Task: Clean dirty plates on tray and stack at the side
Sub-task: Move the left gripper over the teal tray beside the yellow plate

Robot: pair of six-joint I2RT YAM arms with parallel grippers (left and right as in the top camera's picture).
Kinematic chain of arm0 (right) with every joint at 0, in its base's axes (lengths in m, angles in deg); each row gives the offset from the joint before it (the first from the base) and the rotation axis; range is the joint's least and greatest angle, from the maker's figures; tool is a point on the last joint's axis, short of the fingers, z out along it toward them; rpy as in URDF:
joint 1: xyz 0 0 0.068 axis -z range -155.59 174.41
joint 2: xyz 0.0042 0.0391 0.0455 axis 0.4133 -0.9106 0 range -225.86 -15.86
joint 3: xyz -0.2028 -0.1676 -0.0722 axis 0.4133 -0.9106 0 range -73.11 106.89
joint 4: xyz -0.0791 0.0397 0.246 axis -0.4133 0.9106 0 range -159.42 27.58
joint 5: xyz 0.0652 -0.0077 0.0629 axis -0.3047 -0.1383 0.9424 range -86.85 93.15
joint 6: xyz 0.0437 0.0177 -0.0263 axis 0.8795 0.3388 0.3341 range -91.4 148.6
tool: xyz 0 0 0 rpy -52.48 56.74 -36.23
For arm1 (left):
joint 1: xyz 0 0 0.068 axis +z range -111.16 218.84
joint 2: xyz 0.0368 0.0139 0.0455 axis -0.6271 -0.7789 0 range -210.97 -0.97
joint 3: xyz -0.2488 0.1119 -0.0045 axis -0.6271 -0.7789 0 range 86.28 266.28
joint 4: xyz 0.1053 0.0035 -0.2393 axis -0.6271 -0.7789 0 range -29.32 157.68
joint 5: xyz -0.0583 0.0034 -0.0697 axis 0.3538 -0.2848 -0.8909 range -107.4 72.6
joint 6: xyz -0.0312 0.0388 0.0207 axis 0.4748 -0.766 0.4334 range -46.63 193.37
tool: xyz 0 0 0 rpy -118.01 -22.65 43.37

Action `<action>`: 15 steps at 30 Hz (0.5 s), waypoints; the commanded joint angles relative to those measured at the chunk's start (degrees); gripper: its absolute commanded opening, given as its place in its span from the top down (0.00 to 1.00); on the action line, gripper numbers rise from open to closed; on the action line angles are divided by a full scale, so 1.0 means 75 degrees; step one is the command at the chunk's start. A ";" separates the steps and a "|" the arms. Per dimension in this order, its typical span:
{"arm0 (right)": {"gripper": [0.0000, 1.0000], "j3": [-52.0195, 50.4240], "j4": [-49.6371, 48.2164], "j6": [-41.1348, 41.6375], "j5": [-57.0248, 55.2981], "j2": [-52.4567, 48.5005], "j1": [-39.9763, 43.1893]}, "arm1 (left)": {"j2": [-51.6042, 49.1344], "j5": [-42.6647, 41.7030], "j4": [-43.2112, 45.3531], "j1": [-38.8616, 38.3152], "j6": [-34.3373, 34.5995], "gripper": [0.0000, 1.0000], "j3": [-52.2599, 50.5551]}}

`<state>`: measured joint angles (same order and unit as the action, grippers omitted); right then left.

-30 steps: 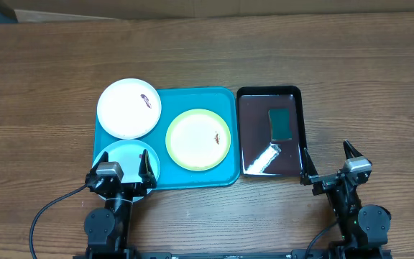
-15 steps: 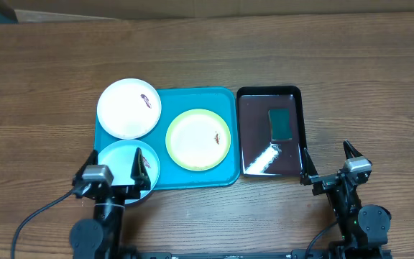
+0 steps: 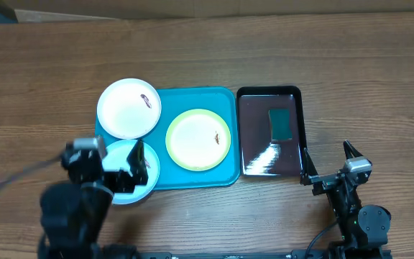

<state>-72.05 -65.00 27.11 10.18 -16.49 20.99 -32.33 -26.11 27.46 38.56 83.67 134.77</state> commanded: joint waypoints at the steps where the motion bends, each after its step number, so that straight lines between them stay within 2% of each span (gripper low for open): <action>1: 0.00 -0.0082 -0.0032 0.0023 -0.0076 0.0061 -0.0035 | -0.1454 -0.1218 -0.0950 0.0032 -0.0061 0.00 0.1536; 5: 0.00 -0.0082 -0.0029 0.0020 -0.0076 0.0061 -0.0035 | -0.2699 -0.2229 -0.1577 0.0032 -0.0058 0.00 0.2620; 10: 0.00 -0.0082 -0.0029 0.0020 -0.0076 0.0061 -0.0035 | -0.3654 -0.3115 -0.1597 0.0032 -0.0061 0.00 0.2786; 12: 0.00 -0.0082 -0.0029 0.0023 -0.0076 0.0061 -0.0035 | -0.3934 -0.3244 -0.1740 0.0032 -0.0058 0.15 0.2786; 13: 0.00 -0.0082 -0.0029 0.0023 -0.0076 0.0061 -0.0035 | -0.4080 -0.3226 -0.1839 0.0032 -0.0006 0.27 0.2786; 15: 0.00 -0.0082 -0.0029 0.0023 -0.0076 0.0061 -0.0035 | -0.4351 -0.3156 -0.2078 0.0032 0.0026 0.40 0.2786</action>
<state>-72.05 -65.02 27.11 10.20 -16.49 20.99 -62.05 -46.80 13.75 38.56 83.81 154.48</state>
